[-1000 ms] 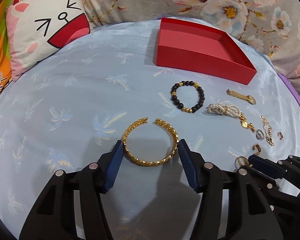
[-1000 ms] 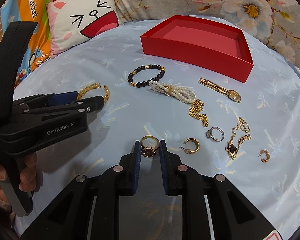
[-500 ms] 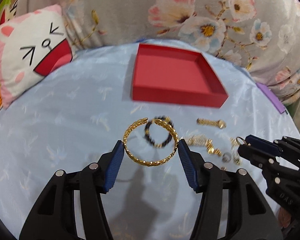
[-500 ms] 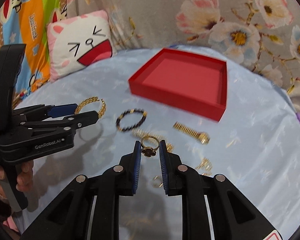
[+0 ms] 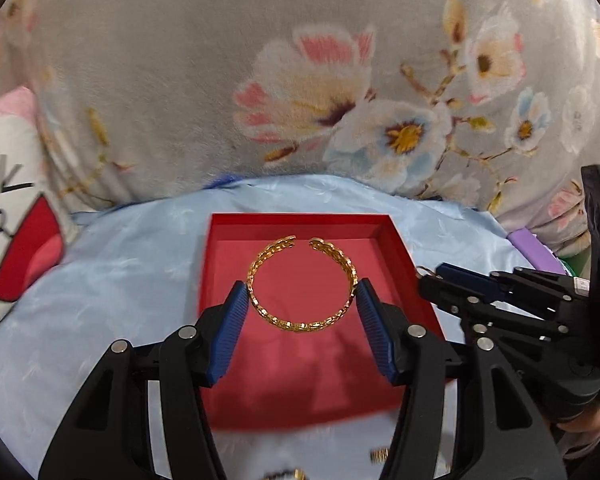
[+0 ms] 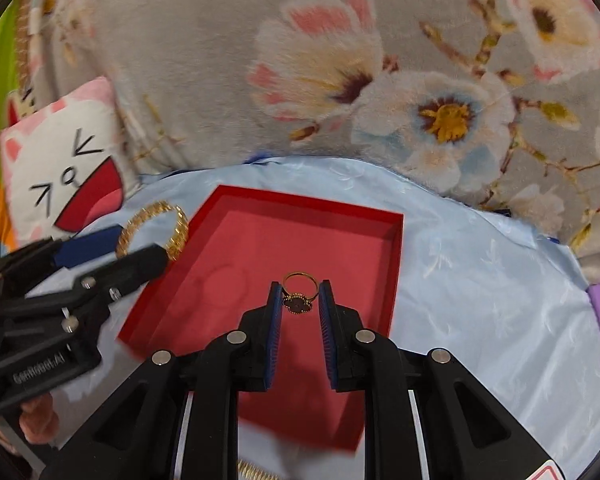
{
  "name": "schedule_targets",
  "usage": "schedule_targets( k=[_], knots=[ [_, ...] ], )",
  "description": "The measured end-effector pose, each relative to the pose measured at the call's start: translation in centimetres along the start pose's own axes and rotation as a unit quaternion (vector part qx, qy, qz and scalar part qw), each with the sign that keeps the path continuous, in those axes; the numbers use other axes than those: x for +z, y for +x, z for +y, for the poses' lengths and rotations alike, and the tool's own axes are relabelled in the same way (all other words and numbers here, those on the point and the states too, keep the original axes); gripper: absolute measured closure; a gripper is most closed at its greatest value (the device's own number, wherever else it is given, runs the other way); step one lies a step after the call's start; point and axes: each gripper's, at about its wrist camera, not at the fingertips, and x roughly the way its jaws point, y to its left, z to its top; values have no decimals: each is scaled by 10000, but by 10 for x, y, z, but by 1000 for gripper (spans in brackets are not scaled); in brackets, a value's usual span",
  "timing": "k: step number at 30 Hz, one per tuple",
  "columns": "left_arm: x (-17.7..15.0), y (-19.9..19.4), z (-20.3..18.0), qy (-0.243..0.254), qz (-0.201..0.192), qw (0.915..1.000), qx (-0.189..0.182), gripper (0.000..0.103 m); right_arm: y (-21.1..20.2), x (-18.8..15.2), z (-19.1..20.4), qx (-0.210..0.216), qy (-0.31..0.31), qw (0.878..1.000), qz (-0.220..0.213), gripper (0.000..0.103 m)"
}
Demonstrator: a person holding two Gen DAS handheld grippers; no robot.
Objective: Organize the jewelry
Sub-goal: 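Carry the cuff and ring into the red tray and open both tools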
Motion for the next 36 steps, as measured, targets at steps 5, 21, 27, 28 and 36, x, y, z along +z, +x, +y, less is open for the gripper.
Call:
schedule_targets(
  k=[5,21,27,28,36],
  knots=[
    [25,80,18,-297,386,9987,148,49,66,31,-19,-52,260,9991,318,86],
    [12,164,29,-176,1374,9871,798,46,144,29,-17,-398,94,9895,1390,80],
    [18,107,52,-720,926,9918,501,35,68,27,-25,-178,297,9965,767,57],
    [17,94,55,-778,832,9924,457,34,48,24,-25,-125,310,9975,620,55],
    [-58,-38,44,-239,443,9965,667,27,-92,-73,-22,126,243,9996,63,40]
  ],
)
